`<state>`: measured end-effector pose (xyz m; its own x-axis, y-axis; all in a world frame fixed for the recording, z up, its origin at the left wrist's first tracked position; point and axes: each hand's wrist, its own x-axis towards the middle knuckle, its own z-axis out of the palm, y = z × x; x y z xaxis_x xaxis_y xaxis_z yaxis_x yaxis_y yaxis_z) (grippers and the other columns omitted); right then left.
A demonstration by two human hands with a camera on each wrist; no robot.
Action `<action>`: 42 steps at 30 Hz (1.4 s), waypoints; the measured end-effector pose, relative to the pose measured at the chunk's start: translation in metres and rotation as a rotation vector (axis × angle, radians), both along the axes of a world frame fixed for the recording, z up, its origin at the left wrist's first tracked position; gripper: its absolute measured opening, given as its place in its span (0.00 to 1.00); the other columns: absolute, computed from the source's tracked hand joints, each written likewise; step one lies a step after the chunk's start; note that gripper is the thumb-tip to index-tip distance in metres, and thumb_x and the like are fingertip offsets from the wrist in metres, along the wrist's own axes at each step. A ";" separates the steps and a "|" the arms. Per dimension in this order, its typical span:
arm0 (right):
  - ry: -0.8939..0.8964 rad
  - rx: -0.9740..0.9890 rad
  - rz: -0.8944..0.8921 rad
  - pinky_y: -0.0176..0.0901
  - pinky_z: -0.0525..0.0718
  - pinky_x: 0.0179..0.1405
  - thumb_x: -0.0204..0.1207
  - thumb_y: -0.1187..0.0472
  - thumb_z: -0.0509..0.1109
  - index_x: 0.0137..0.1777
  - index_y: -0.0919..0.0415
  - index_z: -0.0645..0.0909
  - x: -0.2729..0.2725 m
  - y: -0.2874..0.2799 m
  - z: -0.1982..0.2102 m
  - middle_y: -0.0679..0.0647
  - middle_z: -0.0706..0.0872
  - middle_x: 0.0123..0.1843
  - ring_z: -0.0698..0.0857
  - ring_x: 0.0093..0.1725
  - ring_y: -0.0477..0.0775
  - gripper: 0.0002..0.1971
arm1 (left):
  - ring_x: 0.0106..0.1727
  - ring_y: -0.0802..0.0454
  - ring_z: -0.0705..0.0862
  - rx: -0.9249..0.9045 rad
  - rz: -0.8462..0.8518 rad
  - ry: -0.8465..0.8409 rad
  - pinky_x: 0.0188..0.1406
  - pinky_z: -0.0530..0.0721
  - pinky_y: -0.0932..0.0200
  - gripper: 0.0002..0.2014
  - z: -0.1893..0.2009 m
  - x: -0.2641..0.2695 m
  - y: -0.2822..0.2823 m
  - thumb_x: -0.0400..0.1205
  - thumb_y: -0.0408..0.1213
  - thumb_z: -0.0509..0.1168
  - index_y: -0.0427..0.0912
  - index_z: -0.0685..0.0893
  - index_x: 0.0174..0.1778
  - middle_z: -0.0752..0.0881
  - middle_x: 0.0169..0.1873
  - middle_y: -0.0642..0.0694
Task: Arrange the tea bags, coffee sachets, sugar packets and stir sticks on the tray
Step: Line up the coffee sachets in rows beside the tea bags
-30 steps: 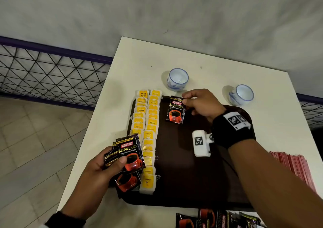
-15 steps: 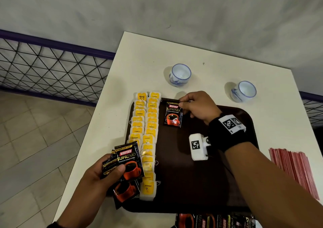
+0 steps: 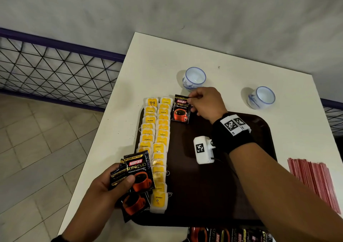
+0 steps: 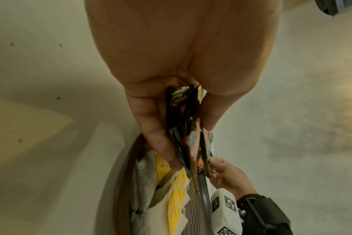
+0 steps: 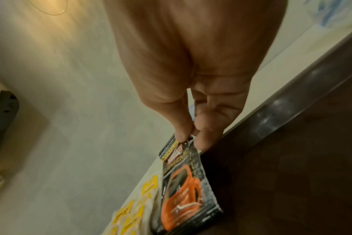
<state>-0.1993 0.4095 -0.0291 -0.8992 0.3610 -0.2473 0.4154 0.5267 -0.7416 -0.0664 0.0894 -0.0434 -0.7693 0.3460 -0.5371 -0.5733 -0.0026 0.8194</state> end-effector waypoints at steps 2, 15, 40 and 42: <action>0.014 0.029 0.010 0.38 0.80 0.28 0.77 0.66 0.74 0.43 0.57 0.85 -0.002 -0.001 -0.002 0.55 0.89 0.37 0.88 0.30 0.53 0.04 | 0.49 0.42 0.94 -0.003 0.002 -0.001 0.43 0.91 0.44 0.36 -0.002 0.000 0.000 0.47 0.65 0.83 0.61 0.91 0.53 0.94 0.50 0.43; 0.035 0.056 0.036 0.39 0.81 0.32 0.76 0.66 0.74 0.44 0.57 0.87 -0.010 -0.008 -0.005 0.50 0.86 0.29 0.88 0.29 0.51 0.04 | 0.52 0.41 0.94 -0.020 -0.006 -0.001 0.48 0.92 0.39 0.40 0.000 0.000 0.001 0.45 0.71 0.83 0.62 0.90 0.55 0.94 0.53 0.44; 0.031 -0.104 -0.089 0.51 0.93 0.38 0.77 0.70 0.73 0.51 0.63 0.81 0.004 -0.009 0.006 0.59 0.88 0.36 0.92 0.37 0.63 0.06 | 0.49 0.42 0.94 -0.096 -0.006 0.040 0.45 0.91 0.44 0.12 0.005 -0.007 -0.002 0.78 0.36 0.75 0.59 0.91 0.52 0.94 0.49 0.43; 0.049 -0.119 -0.092 0.49 0.93 0.38 0.78 0.71 0.70 0.53 0.64 0.82 0.010 -0.009 0.010 0.58 0.89 0.38 0.92 0.39 0.62 0.06 | 0.51 0.42 0.94 -0.064 0.005 0.043 0.46 0.91 0.43 0.14 0.009 -0.008 -0.002 0.72 0.46 0.80 0.60 0.91 0.53 0.94 0.51 0.43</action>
